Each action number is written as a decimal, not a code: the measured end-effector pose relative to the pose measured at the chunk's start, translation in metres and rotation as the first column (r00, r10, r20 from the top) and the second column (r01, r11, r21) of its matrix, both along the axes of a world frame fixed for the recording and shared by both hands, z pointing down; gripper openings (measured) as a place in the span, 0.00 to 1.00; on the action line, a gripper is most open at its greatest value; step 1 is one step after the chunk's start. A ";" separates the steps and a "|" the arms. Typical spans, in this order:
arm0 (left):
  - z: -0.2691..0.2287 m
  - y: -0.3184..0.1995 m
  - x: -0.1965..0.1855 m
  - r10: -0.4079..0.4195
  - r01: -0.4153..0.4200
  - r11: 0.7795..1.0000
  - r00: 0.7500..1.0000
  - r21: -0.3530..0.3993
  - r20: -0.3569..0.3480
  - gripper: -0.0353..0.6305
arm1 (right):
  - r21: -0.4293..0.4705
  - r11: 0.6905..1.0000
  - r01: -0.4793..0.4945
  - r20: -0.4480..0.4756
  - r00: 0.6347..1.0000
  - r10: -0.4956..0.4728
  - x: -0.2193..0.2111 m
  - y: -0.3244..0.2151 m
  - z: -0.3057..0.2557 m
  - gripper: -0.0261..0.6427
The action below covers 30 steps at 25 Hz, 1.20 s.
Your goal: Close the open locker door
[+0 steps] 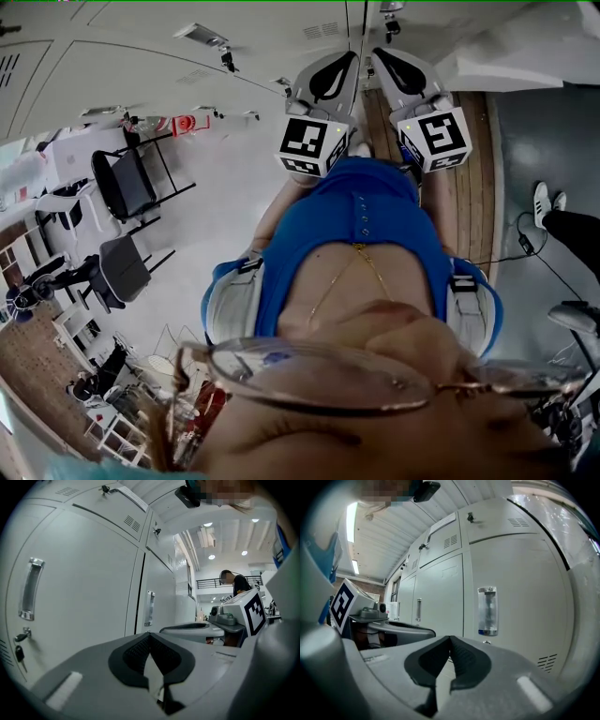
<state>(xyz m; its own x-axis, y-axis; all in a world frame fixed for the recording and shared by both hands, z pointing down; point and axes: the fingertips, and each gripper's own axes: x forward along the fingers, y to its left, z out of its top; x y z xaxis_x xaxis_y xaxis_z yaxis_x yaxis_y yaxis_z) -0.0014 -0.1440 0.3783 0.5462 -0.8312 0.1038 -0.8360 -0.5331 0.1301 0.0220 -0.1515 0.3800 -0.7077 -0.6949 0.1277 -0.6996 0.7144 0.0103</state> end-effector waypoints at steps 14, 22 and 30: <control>0.005 0.028 0.005 -0.047 0.048 0.999 0.998 -0.007 0.033 0.05 | 0.015 0.997 0.074 -0.026 0.997 -0.074 -0.001 0.027 0.000 0.04; 0.003 0.032 0.009 -0.056 0.056 0.998 0.998 0.002 0.042 0.05 | 0.013 0.996 0.092 -0.030 0.995 -0.091 0.002 0.034 0.002 0.04; 0.002 0.034 0.014 -0.059 0.059 0.998 0.997 0.004 0.042 0.05 | 0.013 0.996 0.092 -0.034 0.995 -0.092 0.006 0.037 0.001 0.04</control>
<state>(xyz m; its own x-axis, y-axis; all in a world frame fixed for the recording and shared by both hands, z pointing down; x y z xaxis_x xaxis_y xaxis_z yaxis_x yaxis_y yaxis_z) 0.0121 -0.1101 0.3804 0.4917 -0.8620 0.1236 -0.8706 -0.4832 0.0929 0.0283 -0.1144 0.3814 -0.7641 -0.6291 0.1427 -0.6302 0.7752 0.0428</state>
